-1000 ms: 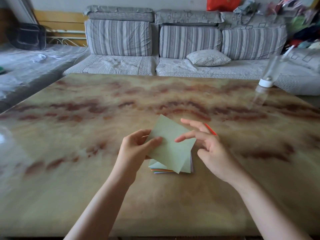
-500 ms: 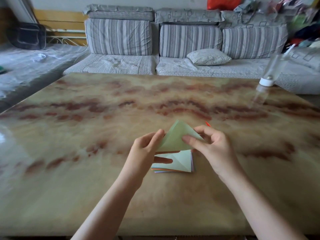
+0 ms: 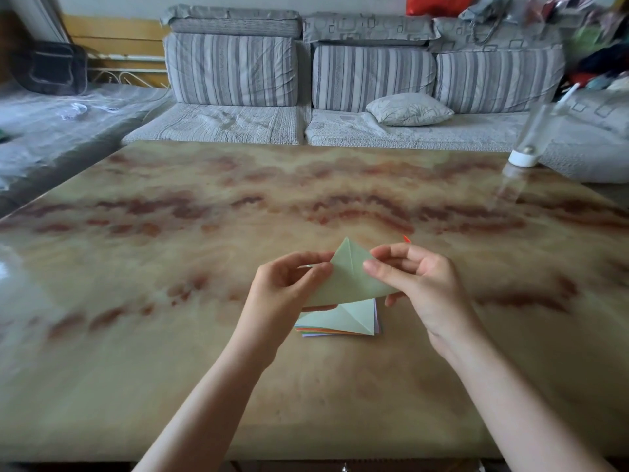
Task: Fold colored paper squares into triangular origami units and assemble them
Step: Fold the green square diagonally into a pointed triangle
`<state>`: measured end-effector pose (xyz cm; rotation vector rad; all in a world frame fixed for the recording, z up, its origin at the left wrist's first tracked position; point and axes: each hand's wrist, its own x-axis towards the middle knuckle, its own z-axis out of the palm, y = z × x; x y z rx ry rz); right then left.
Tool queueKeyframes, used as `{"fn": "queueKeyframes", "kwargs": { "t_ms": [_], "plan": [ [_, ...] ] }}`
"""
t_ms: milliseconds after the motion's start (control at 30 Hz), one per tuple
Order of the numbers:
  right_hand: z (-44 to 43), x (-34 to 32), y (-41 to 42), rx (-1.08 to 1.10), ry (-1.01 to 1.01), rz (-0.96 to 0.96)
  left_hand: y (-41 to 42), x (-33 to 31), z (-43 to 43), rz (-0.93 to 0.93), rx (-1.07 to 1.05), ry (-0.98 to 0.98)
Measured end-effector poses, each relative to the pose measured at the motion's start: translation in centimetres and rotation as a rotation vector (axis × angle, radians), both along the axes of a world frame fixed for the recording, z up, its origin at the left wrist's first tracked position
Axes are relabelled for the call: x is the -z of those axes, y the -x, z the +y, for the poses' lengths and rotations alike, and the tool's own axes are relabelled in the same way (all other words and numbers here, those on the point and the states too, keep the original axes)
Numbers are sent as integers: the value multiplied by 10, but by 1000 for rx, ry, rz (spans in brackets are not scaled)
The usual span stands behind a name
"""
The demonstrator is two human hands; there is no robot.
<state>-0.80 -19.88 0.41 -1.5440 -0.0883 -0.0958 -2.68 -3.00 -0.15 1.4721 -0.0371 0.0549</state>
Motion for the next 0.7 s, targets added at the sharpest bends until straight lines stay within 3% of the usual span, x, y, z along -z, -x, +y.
{"fn": "queueKeyframes", "kwargs": {
  "t_ms": [700],
  "plan": [
    [5, -4, 5, 27, 27, -6, 1, 1, -9, -23, -15, -53]
  ]
}}
